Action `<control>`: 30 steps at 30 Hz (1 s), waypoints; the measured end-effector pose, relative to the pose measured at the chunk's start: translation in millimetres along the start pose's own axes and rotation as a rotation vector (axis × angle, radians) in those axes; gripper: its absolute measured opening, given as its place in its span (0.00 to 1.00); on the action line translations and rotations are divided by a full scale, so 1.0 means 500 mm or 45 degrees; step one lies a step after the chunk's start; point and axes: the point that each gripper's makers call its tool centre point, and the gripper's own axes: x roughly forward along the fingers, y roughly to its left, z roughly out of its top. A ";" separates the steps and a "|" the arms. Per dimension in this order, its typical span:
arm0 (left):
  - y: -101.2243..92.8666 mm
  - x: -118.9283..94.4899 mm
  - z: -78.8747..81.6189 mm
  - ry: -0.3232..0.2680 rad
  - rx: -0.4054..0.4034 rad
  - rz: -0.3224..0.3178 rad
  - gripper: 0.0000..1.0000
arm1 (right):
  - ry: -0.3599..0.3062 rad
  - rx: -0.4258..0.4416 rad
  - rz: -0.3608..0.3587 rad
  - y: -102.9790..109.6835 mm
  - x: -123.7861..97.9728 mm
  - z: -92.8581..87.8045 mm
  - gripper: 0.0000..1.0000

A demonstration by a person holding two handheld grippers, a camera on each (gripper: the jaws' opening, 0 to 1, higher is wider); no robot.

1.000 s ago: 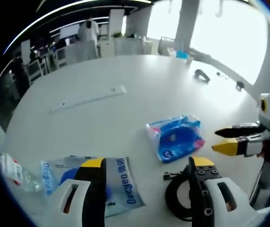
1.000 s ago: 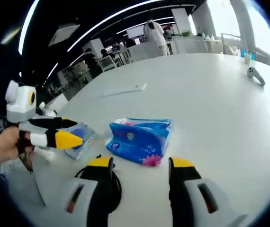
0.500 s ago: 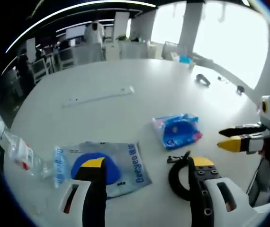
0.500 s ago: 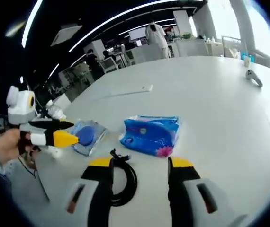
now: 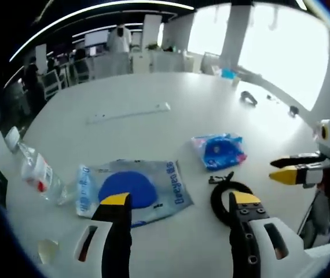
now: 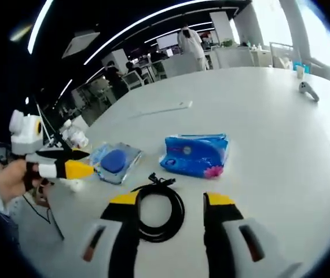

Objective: Arrange the tabletop items into an orderly group along one side of the table until the central work area is clear of visible clutter.

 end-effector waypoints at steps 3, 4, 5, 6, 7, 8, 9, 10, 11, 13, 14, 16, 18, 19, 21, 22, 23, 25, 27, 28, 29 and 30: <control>0.005 -0.003 -0.002 -0.002 0.000 0.000 0.64 | 0.001 0.004 -0.001 0.005 -0.003 -0.003 0.41; 0.006 -0.004 -0.003 -0.002 0.000 0.000 0.64 | 0.001 0.005 -0.003 0.005 -0.004 -0.004 0.41; 0.007 -0.005 -0.004 -0.002 -0.001 0.000 0.64 | 0.000 0.008 -0.006 0.005 -0.006 -0.005 0.41; 0.008 -0.006 -0.005 -0.003 -0.001 0.000 0.64 | -0.001 0.010 -0.008 0.004 -0.007 -0.006 0.41; 0.007 -0.007 -0.006 -0.004 -0.002 -0.002 0.64 | 0.000 0.012 -0.010 0.004 -0.008 -0.007 0.41; 0.008 -0.009 -0.008 -0.004 -0.003 -0.004 0.64 | 0.001 0.015 -0.013 0.003 -0.009 -0.009 0.40; 0.008 -0.010 -0.010 -0.003 -0.002 -0.002 0.64 | 0.002 0.017 -0.014 0.003 -0.010 -0.010 0.40; 0.009 -0.011 -0.011 -0.003 -0.002 0.000 0.64 | 0.002 0.019 -0.015 0.004 -0.010 -0.011 0.40; 0.011 -0.012 -0.012 -0.004 -0.003 0.001 0.64 | 0.002 0.019 -0.017 0.004 -0.011 -0.012 0.40; 0.017 -0.014 -0.015 -0.003 -0.011 0.002 0.64 | 0.004 0.020 -0.017 0.006 -0.011 -0.014 0.40; 0.021 -0.015 -0.016 -0.003 -0.013 0.005 0.64 | 0.005 0.021 -0.016 0.008 -0.010 -0.015 0.40; 0.027 -0.018 -0.016 -0.005 -0.015 0.011 0.64 | 0.007 0.022 -0.013 0.011 -0.008 -0.016 0.40; 0.036 -0.021 -0.018 -0.004 -0.022 0.018 0.64 | 0.008 0.023 -0.007 0.017 -0.004 -0.016 0.40; 0.041 -0.023 -0.018 -0.005 -0.028 0.023 0.64 | 0.008 0.024 -0.004 0.020 -0.002 -0.016 0.40; 0.051 -0.025 -0.019 -0.005 -0.040 0.032 0.63 | 0.014 0.021 0.005 0.027 0.004 -0.016 0.40; 0.054 -0.026 -0.019 -0.007 -0.043 0.035 0.63 | 0.016 0.021 0.009 0.030 0.006 -0.016 0.40; 0.060 -0.029 -0.020 -0.009 -0.046 0.041 0.63 | 0.018 0.020 0.015 0.036 0.010 -0.015 0.40; 0.072 -0.032 -0.023 -0.006 -0.051 0.055 0.63 | 0.024 0.011 0.028 0.045 0.018 -0.014 0.40; 0.084 -0.035 -0.027 -0.003 -0.059 0.064 0.63 | 0.033 0.004 0.042 0.052 0.027 -0.013 0.40; 0.094 -0.038 -0.029 -0.002 -0.065 0.073 0.63 | 0.036 0.001 0.046 0.056 0.030 -0.012 0.39; 0.101 -0.043 -0.031 -0.002 -0.070 0.082 0.63 | 0.038 -0.002 0.052 0.059 0.033 -0.012 0.39; 0.112 -0.047 -0.033 -0.001 -0.077 0.094 0.63 | 0.043 -0.005 0.058 0.063 0.039 -0.011 0.39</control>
